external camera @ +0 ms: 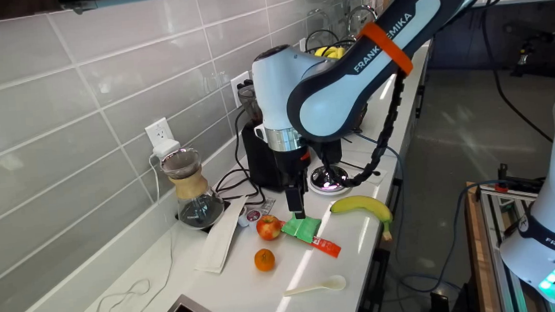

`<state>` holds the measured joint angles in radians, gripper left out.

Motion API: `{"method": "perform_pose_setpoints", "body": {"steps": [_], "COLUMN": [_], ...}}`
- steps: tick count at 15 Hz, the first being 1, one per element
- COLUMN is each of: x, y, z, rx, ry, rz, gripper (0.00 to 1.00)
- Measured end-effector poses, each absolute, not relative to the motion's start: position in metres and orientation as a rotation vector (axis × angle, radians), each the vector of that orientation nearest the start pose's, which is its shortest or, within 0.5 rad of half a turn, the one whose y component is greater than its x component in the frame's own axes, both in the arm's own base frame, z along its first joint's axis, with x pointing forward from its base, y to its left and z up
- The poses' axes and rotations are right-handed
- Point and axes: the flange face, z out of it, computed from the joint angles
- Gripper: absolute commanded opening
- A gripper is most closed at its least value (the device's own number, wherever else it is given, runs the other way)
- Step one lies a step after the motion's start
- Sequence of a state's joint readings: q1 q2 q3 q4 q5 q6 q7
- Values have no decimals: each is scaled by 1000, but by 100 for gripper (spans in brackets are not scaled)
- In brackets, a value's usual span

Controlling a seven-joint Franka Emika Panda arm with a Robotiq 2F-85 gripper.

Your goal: Move the clementine from the counter top to the fruit rack where the other clementines are

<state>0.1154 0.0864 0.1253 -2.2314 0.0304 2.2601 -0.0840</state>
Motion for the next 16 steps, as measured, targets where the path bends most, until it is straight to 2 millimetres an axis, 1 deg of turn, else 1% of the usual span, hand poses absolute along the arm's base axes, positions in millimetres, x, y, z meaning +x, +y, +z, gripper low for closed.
{"method": "perform_pose_setpoints", "body": {"steps": [3,7,10,13,16], "x": [523,533,533,531,531], "y": [128,142,156,174,185], "z": [328,307,293,278,259], "rx": [-3116,-3173,-3187,-3146,-3101], "ry": [-273,-11,150,232,270], "rz": [-25,-181,-241,-261,-254], "gripper": [100,100,100,100,100]}}
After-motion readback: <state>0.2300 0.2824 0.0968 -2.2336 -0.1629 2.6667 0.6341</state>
